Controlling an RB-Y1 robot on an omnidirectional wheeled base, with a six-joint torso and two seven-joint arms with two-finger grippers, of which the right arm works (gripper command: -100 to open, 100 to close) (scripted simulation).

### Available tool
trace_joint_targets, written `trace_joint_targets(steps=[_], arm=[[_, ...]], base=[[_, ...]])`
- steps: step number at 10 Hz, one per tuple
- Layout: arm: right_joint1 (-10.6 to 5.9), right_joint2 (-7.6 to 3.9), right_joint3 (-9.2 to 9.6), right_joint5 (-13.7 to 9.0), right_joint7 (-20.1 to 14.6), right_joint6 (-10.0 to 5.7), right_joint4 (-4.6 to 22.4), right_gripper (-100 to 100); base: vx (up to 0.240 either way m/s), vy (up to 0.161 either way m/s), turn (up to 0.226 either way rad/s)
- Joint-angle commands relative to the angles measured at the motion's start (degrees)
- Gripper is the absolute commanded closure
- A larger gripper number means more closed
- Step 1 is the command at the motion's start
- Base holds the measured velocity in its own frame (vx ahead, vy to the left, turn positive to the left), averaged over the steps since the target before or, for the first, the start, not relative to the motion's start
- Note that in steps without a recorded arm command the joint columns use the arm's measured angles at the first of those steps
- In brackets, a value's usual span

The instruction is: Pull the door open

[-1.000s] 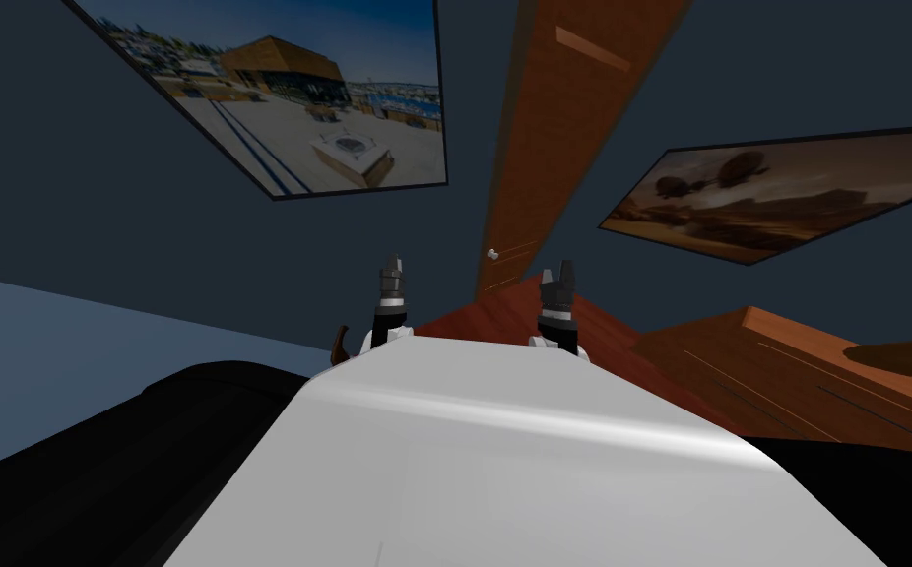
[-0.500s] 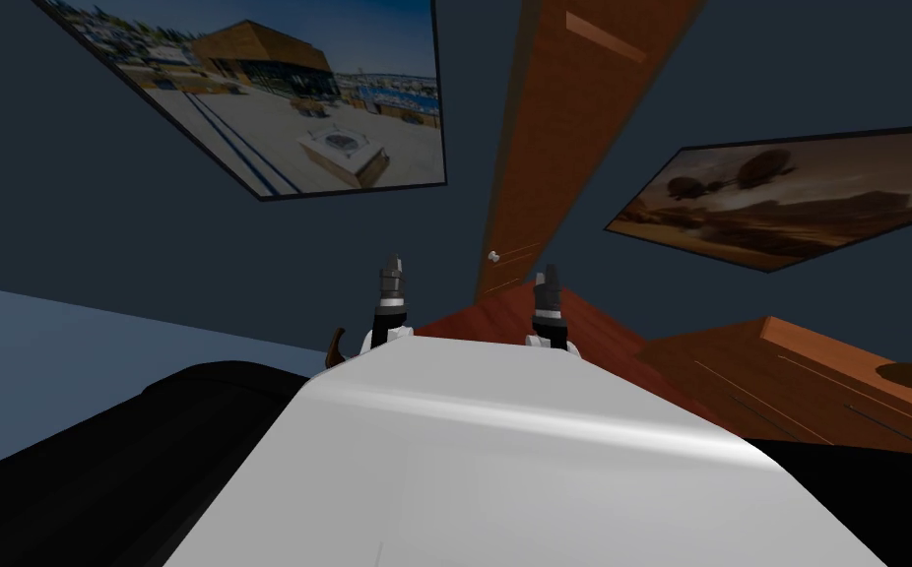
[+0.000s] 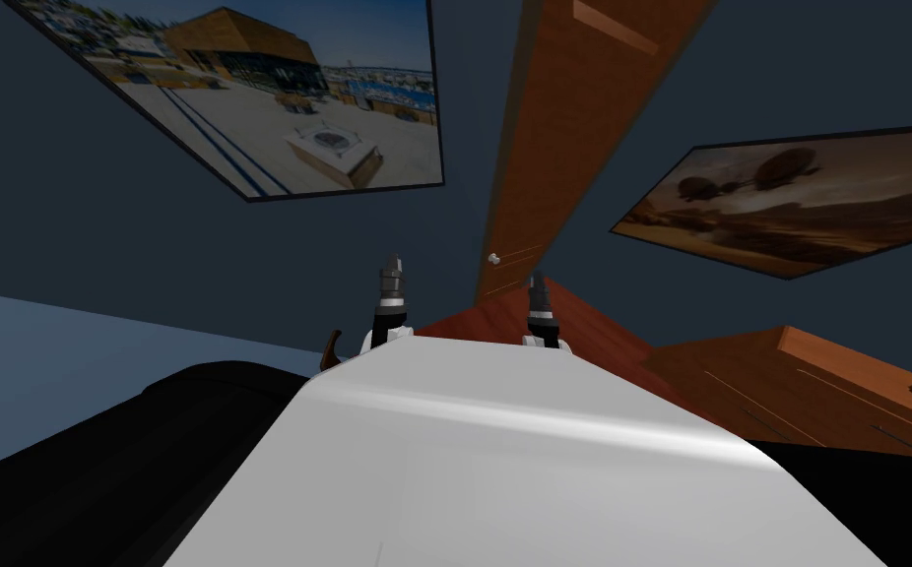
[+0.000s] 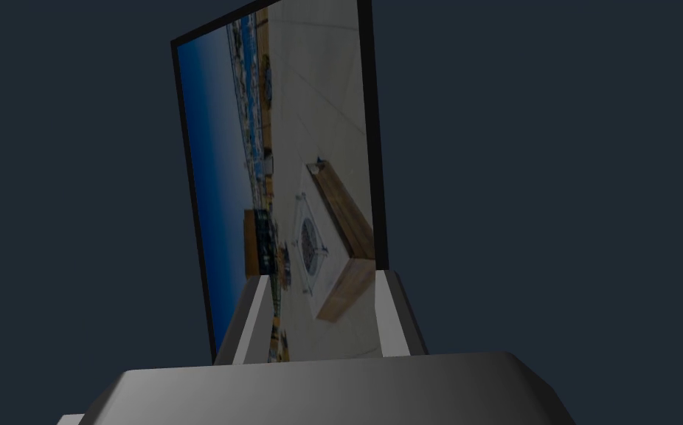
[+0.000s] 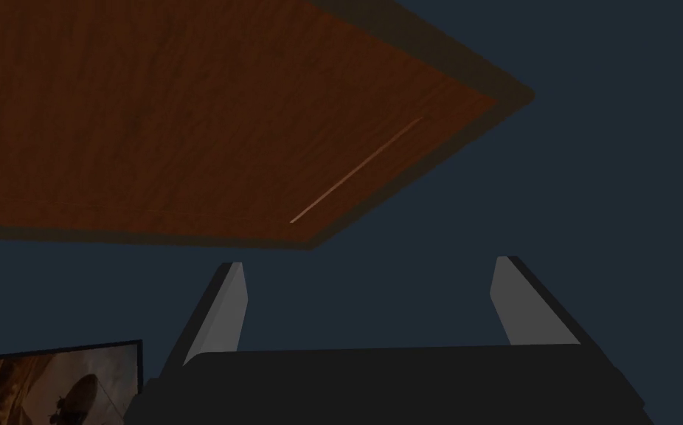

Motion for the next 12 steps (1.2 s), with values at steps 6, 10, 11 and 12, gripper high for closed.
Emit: trace_joint_targets(steps=[6, 10, 11, 12], arm=[[-3.57, -1.13, 0.29, 2.02, 7.7, -2.62, 9.44, -100], [-6.07, -1.93, 0.42, 3.38, 12.92, -4.47, 15.74, -100], [-6.92, -2.19, 0.47, 3.84, 14.55, -5.1, 17.57, -100], [-6.92, -2.19, 0.47, 3.84, 14.71, -5.1, 18.52, -100]], base=[[0.065, -0.043, 0.033], [0.066, -0.042, 0.04], [0.093, -0.068, 0.056], [0.064, -0.053, 0.023]])
